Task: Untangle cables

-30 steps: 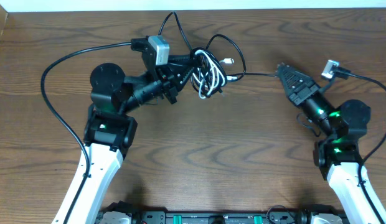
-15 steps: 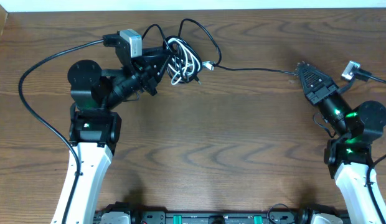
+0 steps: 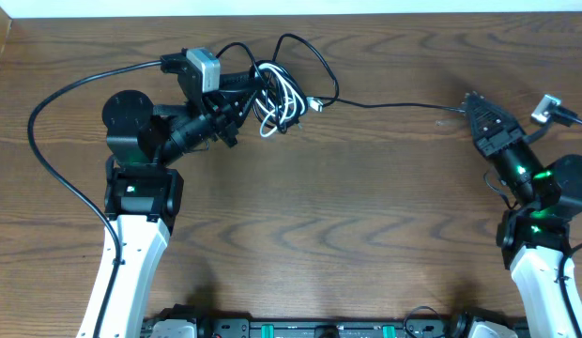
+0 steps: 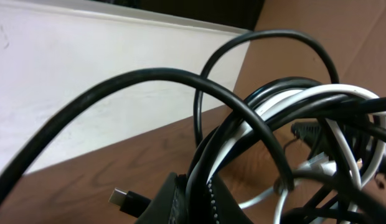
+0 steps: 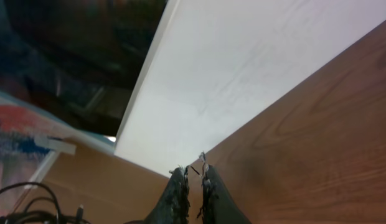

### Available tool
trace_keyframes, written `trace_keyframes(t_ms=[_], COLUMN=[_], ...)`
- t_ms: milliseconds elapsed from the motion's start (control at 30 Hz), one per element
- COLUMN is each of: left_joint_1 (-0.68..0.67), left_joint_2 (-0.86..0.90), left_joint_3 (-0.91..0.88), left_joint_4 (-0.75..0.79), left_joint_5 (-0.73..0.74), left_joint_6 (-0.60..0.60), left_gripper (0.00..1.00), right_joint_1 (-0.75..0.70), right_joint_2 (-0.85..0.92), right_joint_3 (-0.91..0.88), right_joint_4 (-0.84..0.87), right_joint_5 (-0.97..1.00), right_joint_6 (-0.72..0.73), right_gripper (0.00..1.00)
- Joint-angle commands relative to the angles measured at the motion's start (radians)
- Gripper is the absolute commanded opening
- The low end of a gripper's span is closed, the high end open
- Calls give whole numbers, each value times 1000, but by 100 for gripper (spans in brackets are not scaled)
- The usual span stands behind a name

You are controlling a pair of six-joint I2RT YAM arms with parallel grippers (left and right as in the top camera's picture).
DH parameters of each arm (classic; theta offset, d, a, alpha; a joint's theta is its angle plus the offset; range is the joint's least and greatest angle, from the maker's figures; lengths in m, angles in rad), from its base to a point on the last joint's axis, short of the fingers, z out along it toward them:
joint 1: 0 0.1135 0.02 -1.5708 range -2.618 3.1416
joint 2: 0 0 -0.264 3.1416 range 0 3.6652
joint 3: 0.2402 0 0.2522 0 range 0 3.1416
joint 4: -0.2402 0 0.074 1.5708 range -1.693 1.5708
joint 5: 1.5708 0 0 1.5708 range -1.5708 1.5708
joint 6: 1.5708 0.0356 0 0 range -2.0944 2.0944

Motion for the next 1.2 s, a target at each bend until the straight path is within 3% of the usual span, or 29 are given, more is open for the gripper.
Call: trace_keyframes(t_ms=[0, 233, 667, 833, 933, 1133, 1167], left_joint_1=[8, 45, 69, 68, 68, 68, 68], left_joint_2=[-1, -1, -1, 0, 2, 5, 8], left_joint_3=[21, 21, 21, 21, 21, 21, 21], left_joint_4=[12, 13, 12, 12, 12, 11, 12], left_joint_5=[20, 20, 23, 135, 268, 472, 489], left_joint_6=[127, 244, 353, 354, 385, 494, 507], left_gripper=[7, 8, 7, 7, 7, 7, 8], right_joint_1=[-42, -113, -216, -208, -198, -164, -158], right_joint_2=[1, 1, 1, 1, 1, 1, 1], right_joint_3=[12, 12, 12, 12, 12, 12, 12], right_joint_4=[1, 0, 1, 0, 0, 1, 1], right_joint_5=[28, 28, 28, 24, 6, -83, -108], right_joint_6=[12, 12, 27, 29, 30, 6, -7], right_gripper=[1, 1, 1, 1, 18, 80, 83])
